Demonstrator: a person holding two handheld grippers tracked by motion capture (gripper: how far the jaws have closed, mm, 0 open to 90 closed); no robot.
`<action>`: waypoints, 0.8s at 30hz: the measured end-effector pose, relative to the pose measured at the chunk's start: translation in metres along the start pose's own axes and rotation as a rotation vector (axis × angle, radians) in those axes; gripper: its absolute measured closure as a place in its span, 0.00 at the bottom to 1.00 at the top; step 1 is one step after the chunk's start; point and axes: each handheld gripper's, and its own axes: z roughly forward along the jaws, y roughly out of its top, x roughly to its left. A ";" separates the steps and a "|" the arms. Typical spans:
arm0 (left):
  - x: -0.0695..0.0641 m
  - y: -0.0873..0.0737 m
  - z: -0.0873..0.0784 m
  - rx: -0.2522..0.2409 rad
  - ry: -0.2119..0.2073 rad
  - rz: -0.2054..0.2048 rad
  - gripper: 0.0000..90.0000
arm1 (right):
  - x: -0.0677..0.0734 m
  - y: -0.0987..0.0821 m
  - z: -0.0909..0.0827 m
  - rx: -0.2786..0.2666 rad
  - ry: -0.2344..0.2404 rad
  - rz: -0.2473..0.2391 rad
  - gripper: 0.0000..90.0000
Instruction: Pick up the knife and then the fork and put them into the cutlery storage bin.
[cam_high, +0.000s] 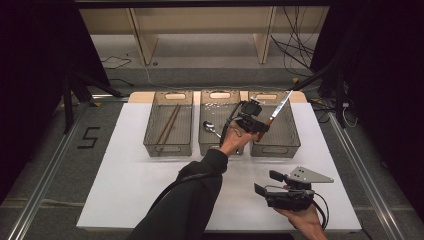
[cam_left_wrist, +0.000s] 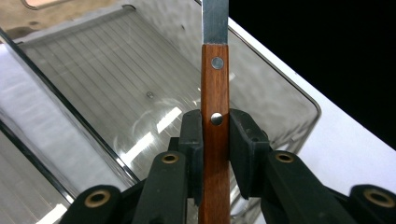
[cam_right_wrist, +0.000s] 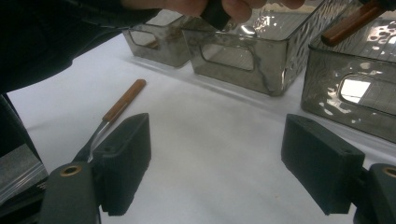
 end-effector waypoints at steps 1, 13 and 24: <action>0.001 0.000 0.000 -0.005 -0.010 -0.014 0.81 | 0.000 0.000 0.000 0.001 0.000 0.000 0.28; 0.000 0.009 -0.029 0.018 -0.021 0.017 0.42 | 0.000 0.000 0.000 0.004 -0.001 0.001 0.28; 0.007 -0.007 -0.066 0.041 -0.023 0.081 0.32 | 0.001 0.000 0.002 0.009 -0.006 -0.004 0.28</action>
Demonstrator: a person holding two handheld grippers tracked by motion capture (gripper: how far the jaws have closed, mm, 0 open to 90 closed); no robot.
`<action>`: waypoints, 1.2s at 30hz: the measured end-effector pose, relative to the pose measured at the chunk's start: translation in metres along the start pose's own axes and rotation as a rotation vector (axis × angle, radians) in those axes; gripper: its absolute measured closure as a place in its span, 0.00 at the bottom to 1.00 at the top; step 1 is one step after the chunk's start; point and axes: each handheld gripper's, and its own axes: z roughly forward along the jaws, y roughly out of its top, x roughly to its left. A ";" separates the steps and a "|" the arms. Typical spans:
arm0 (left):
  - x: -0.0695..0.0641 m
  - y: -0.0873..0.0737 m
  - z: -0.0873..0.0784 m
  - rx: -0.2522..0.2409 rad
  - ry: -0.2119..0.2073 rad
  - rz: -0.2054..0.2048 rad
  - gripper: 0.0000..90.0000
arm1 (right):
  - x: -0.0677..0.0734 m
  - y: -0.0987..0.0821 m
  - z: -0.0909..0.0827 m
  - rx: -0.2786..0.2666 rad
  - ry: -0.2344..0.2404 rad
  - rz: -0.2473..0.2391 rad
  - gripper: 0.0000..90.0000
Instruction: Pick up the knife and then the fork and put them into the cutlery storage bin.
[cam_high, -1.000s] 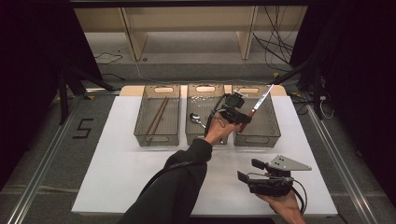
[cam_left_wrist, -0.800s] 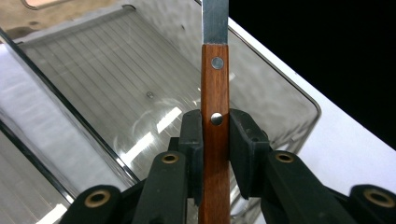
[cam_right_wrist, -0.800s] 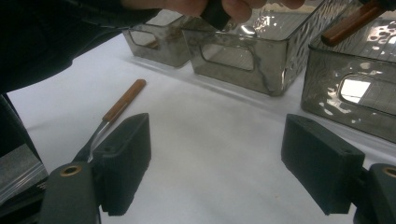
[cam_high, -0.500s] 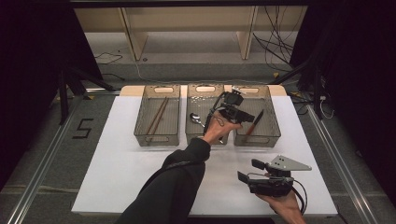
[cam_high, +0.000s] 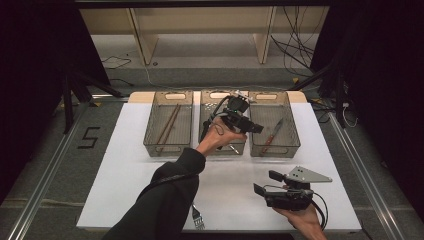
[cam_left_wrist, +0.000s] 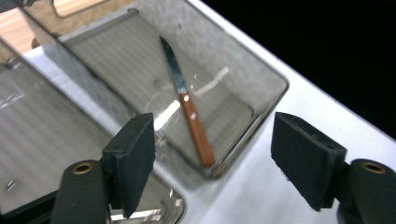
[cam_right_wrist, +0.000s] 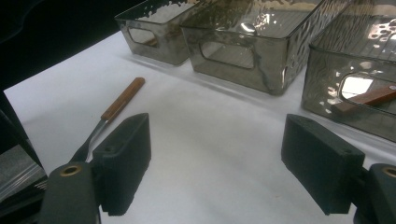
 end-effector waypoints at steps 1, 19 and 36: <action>0.001 -0.003 -0.002 0.001 0.003 0.003 0.32 | 0.000 0.000 0.000 0.001 0.000 0.000 0.28; 0.014 -0.049 -0.051 0.002 0.025 0.061 0.27 | 0.000 0.000 0.000 0.000 -0.008 0.001 0.28; 0.025 -0.112 -0.066 0.078 0.021 0.119 0.43 | 0.002 0.001 0.002 0.005 -0.012 -0.002 0.28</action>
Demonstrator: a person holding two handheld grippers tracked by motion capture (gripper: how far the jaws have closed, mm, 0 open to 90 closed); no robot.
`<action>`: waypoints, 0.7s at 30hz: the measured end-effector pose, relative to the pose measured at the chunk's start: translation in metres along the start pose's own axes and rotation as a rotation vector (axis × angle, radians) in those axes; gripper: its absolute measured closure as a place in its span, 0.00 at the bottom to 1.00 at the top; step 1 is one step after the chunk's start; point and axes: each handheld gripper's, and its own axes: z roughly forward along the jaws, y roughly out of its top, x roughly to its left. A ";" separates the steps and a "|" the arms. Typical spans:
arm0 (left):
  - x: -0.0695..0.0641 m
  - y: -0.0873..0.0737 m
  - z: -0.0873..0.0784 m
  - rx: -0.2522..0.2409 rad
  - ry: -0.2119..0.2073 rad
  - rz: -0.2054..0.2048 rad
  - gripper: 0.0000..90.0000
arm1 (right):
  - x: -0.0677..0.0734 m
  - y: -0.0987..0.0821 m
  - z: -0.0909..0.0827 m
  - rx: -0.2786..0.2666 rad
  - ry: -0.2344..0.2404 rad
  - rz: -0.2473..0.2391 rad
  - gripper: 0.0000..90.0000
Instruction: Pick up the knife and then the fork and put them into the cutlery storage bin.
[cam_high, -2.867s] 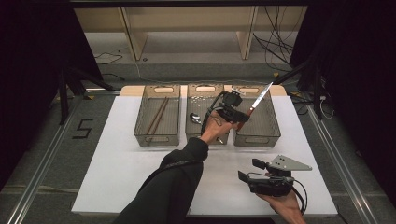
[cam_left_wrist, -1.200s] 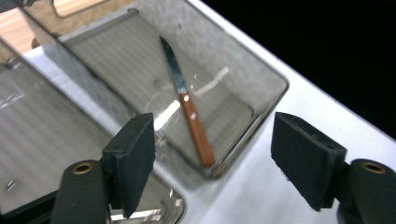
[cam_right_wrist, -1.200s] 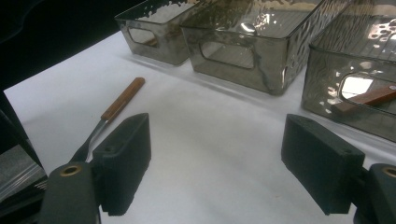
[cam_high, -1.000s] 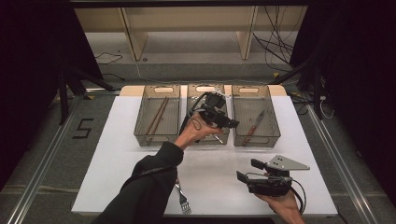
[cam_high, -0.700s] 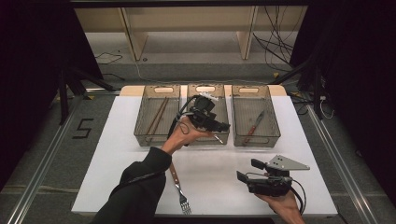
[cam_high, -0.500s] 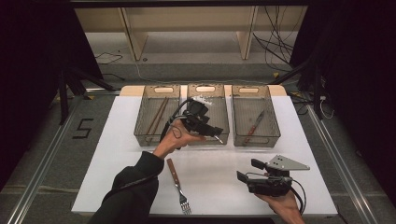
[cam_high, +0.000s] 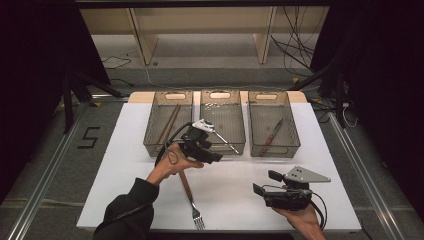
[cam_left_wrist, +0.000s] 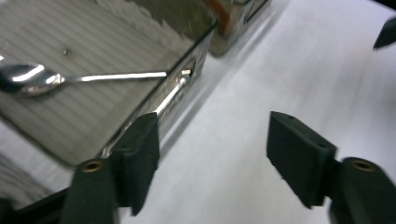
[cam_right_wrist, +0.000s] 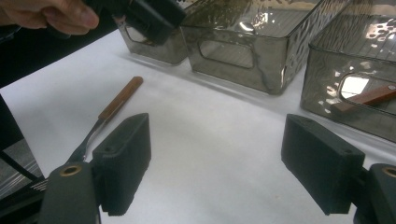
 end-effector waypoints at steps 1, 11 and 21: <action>0.001 -0.004 -0.001 0.007 -0.001 0.004 0.47 | 0.000 0.000 0.000 0.000 0.000 -0.001 0.28; 0.009 -0.039 -0.002 0.079 0.030 0.019 0.82 | 0.001 0.000 0.000 0.001 0.001 -0.002 0.28; 0.020 -0.064 0.006 0.169 0.068 0.031 0.99 | 0.001 0.000 0.000 0.000 0.001 -0.003 0.28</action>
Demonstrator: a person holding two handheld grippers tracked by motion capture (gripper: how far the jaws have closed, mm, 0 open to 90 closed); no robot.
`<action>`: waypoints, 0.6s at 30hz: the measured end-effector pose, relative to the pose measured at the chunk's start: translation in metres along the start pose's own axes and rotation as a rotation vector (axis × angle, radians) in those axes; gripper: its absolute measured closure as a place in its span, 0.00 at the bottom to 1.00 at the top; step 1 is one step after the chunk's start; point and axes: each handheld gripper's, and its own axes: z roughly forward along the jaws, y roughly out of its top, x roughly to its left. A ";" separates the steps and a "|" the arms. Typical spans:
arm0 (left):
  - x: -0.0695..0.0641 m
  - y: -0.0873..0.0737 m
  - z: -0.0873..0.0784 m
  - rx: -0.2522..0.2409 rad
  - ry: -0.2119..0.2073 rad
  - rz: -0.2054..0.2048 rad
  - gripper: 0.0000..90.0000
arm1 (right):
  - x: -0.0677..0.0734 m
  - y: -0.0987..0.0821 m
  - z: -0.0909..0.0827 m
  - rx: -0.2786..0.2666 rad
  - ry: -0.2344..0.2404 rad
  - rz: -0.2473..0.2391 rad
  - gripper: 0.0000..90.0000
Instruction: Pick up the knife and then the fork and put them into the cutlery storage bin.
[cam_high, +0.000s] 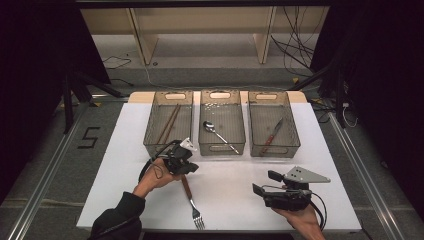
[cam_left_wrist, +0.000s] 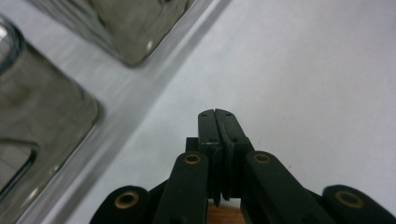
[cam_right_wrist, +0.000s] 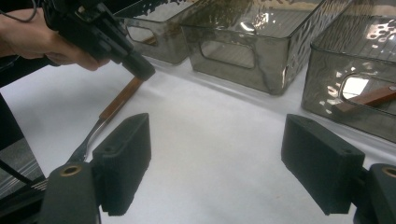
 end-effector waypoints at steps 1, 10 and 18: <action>0.001 -0.002 0.001 0.006 0.003 0.001 0.99 | 0.000 0.000 0.000 0.000 0.000 0.001 0.28; 0.004 -0.010 0.009 0.052 -0.003 -0.002 0.99 | 0.000 0.000 0.000 0.000 0.000 -0.001 0.28; 0.005 -0.016 0.006 0.080 0.000 -0.005 0.99 | 0.000 0.000 0.000 0.002 0.000 0.004 0.28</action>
